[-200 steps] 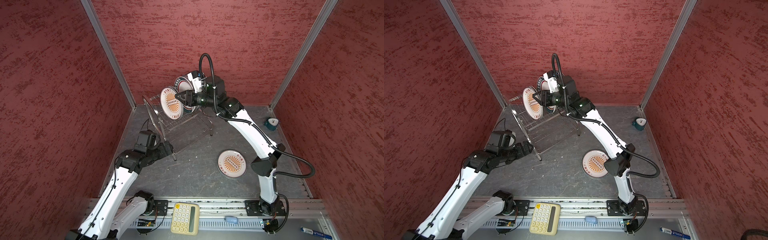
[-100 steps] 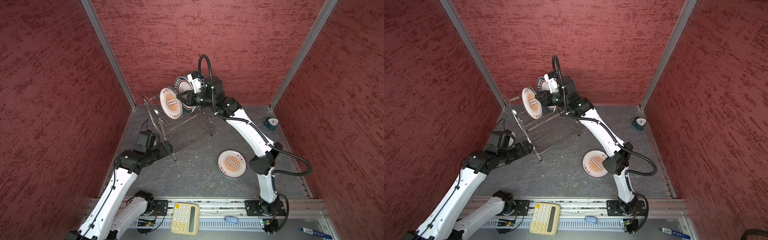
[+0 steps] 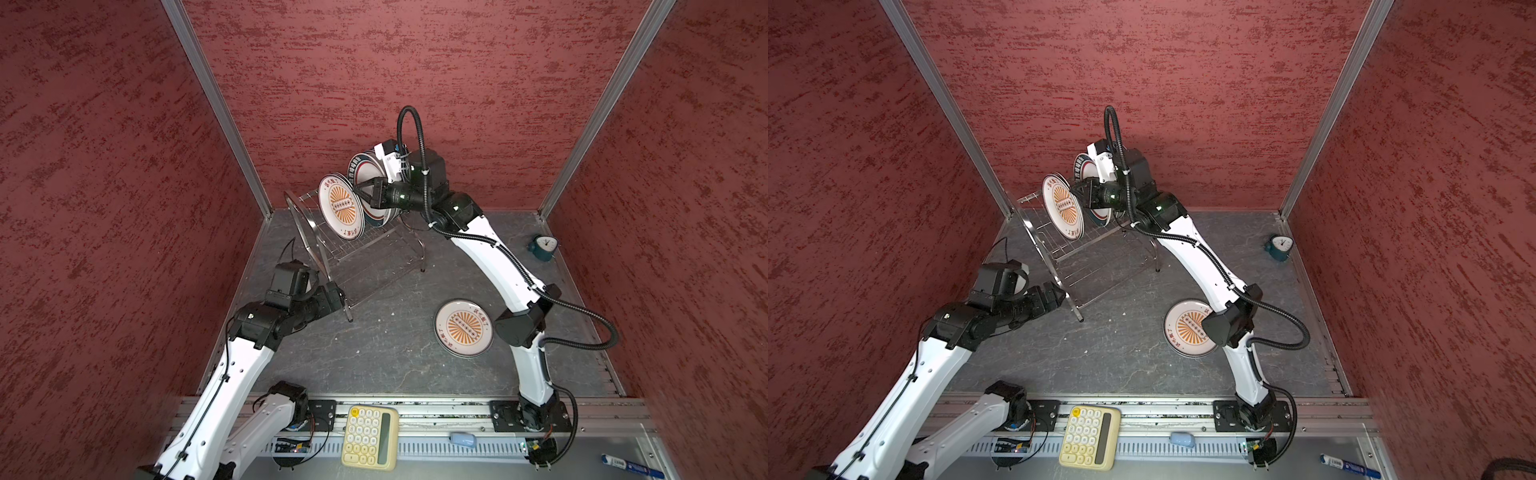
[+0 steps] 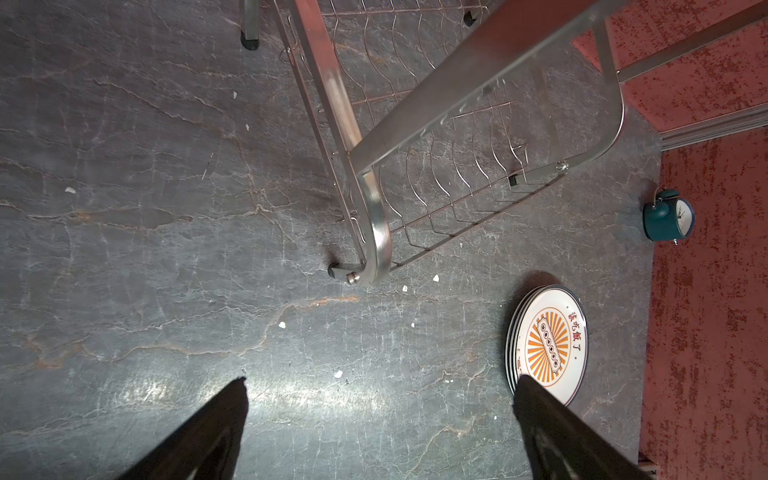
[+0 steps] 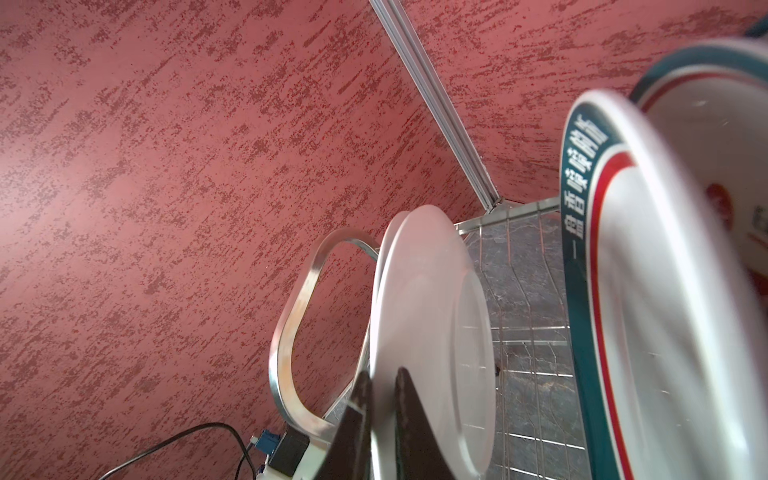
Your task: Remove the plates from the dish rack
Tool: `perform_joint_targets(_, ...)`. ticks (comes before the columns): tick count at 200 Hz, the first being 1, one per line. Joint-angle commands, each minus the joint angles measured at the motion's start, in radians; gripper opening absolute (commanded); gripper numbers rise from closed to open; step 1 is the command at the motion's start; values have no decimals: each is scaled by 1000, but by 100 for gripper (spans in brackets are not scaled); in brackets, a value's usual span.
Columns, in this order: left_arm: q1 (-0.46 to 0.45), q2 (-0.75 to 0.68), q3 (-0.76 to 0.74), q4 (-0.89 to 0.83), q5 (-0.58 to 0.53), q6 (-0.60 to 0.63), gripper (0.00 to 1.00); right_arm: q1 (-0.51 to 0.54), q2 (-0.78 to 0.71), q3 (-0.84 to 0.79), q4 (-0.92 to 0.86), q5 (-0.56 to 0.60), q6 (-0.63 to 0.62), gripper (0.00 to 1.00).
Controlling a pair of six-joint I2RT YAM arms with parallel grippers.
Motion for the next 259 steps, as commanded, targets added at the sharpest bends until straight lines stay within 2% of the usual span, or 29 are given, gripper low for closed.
perform_joint_targets(1,8,-11,-10,6,6,14,99,1,35,45,-58,11,-7,14)
perform_joint_targets(75,12,-12,-9,10,12,15,99,6,39,55,-156,119,-48,16)
perform_joint_targets(138,13,-22,-12,9,11,12,99,10,54,62,-203,143,-80,15)
perform_joint_targets(195,14,-30,-15,5,12,12,99,40,66,100,-278,261,-140,14)
perform_joint_targets(259,13,-31,-22,7,13,9,99,63,52,98,-261,192,-159,14)
